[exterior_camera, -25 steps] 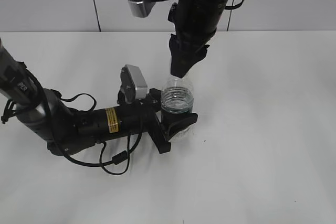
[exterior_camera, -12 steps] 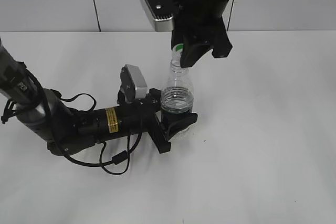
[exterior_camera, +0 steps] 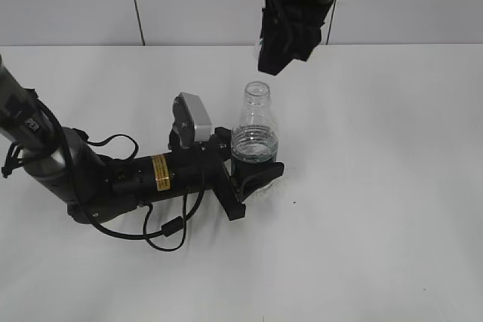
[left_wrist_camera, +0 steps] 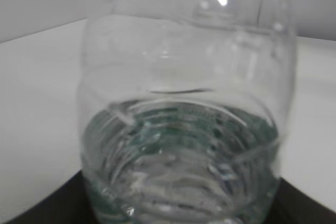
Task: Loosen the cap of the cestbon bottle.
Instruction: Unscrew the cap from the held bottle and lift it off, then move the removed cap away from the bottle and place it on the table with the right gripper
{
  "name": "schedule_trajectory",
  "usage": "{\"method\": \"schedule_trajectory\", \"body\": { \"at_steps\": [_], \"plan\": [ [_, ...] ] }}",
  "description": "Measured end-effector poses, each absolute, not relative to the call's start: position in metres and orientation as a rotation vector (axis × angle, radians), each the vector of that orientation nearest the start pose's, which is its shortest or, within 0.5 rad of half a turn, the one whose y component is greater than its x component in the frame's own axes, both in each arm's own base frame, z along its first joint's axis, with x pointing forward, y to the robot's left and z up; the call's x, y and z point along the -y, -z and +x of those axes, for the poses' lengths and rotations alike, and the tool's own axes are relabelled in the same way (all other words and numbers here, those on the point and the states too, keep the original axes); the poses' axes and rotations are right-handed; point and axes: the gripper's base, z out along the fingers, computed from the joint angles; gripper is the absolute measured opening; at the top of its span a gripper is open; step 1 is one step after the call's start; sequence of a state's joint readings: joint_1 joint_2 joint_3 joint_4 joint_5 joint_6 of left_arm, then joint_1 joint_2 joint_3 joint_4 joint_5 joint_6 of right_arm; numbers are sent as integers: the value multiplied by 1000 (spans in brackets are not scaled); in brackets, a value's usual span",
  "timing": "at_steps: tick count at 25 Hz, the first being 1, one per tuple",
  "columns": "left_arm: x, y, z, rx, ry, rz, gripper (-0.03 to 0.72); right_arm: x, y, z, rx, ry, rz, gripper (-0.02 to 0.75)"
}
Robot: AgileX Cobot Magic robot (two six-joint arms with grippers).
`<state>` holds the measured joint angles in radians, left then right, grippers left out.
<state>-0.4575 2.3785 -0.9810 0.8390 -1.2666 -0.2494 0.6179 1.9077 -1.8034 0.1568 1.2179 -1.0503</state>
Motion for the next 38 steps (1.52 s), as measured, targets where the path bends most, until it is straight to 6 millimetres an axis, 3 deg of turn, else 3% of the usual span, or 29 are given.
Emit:
{"method": "schedule_trajectory", "body": {
  "at_steps": [5, 9, 16, 19, 28, 33, 38],
  "plan": [
    [226, -42, 312, -1481, 964, 1013, 400, -231, -339, 321, -2334, -88, -1424, 296],
    [226, -42, 312, -1481, 964, 1013, 400, -212, -359, 320, -2495, -155, -1001, 296],
    [226, -42, 312, -1481, 964, 1013, 400, -160, -376, 337, -2565, -136, -636, 296],
    [226, -42, 312, -1481, 964, 1013, 400, -139, -370, 342, -2601, -84, -564, 296],
    [226, -42, 312, -1481, 964, 1012, 400, -97, -274, 335, -2898, 42, -506, 296],
    [226, -42, 312, -1481, 964, 1012, 400, -75, -231, 340, -2893, 37, -419, 296],
    [226, -42, 312, -1481, 964, 1012, 400, -75, -185, 356, -2896, 53, -433, 296]
  ]
}}
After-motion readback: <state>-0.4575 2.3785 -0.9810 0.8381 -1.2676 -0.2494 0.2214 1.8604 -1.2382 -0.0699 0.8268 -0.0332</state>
